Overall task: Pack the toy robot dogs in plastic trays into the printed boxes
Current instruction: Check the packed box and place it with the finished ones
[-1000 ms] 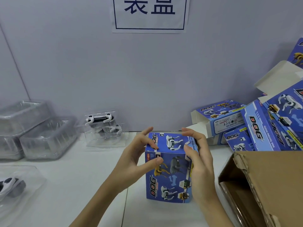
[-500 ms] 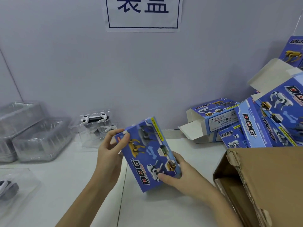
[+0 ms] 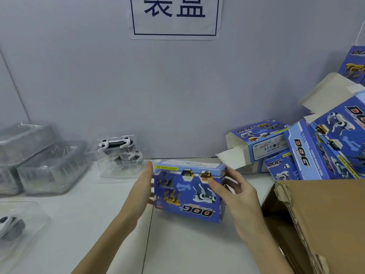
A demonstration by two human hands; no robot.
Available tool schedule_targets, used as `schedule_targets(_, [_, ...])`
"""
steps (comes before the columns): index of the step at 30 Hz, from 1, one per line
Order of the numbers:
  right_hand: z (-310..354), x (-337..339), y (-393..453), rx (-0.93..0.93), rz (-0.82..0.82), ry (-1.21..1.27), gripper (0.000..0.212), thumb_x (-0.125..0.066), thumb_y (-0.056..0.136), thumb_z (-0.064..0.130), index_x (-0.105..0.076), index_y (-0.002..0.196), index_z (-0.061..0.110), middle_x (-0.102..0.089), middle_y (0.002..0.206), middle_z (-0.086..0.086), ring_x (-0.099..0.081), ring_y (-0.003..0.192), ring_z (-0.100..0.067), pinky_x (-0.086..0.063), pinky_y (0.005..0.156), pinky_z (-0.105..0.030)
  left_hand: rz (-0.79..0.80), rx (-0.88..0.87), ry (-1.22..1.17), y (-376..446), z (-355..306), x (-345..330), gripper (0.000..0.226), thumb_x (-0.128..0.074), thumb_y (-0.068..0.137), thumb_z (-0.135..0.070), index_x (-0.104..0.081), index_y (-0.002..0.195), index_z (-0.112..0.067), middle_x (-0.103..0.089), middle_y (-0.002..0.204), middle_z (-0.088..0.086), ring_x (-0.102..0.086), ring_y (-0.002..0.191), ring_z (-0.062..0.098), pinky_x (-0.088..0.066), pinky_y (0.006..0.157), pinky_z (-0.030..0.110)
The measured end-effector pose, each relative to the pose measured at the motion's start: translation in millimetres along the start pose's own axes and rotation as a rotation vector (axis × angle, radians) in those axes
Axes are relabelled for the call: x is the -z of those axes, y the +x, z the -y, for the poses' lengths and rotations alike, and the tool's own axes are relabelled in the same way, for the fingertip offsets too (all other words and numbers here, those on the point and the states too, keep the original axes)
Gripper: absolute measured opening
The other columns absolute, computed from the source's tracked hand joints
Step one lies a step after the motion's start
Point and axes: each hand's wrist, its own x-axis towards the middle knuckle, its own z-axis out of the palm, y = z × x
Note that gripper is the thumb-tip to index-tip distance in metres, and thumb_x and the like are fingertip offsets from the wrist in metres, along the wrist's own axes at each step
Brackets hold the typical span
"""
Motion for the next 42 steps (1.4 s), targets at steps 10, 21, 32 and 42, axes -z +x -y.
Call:
schedule_targets(10, [23, -6, -14, 0.219, 0.511, -0.428, 0.089, -0.089, 0.077, 0.003, -0.053, 0.136, 0.061, -0.008, 0.167, 0.032, -0.007, 0.154, 0.009, -0.040, 0.112, -0.016, 0.417, 0.298, -0.560, 11, 4, 39, 0.073, -0.059, 0.088, -0.079, -0.071, 0.134, -0.024, -0.066, 0.137, 0.024, -0.061, 0.128, 0.050, -0.055, 0.097, 0.063])
schedule_targets(21, [-7, -15, -6, -0.163, -0.092, -0.041, 0.052, -0.061, 0.099, 0.048, -0.039, 0.146, 0.040, -0.072, 0.124, 0.004, -0.069, 0.117, -0.018, -0.050, 0.109, -0.050, 0.261, -0.125, -0.632, 10, 30, 0, 0.082, -0.072, 0.069, -0.009, -0.049, 0.147, -0.009, -0.061, 0.144, 0.020, -0.064, 0.118, 0.038, -0.061, 0.085, 0.032])
schedule_targets(32, [7, -15, -9, 0.063, 0.039, -0.095, 0.056, -0.072, 0.077, 0.056, -0.059, 0.131, 0.046, -0.075, 0.109, 0.012, -0.073, 0.099, -0.010, -0.056, 0.074, -0.017, 0.159, -0.135, -0.341, 7, 29, 4, 0.054, -0.071, 0.092, -0.051, -0.064, 0.136, -0.022, -0.071, 0.133, -0.002, -0.063, 0.129, 0.022, -0.044, 0.113, 0.045])
schedule_targets(42, [17, -11, -7, -0.013, 0.127, -0.130, 0.051, -0.072, 0.082, 0.050, -0.061, 0.131, 0.043, -0.075, 0.108, 0.012, -0.075, 0.103, -0.015, -0.063, 0.078, -0.028, -0.002, -0.239, -0.319, -5, -5, 2, 0.050, -0.078, 0.073, -0.066, -0.079, 0.110, -0.032, -0.080, 0.113, -0.001, -0.077, 0.102, 0.012, -0.051, 0.090, 0.035])
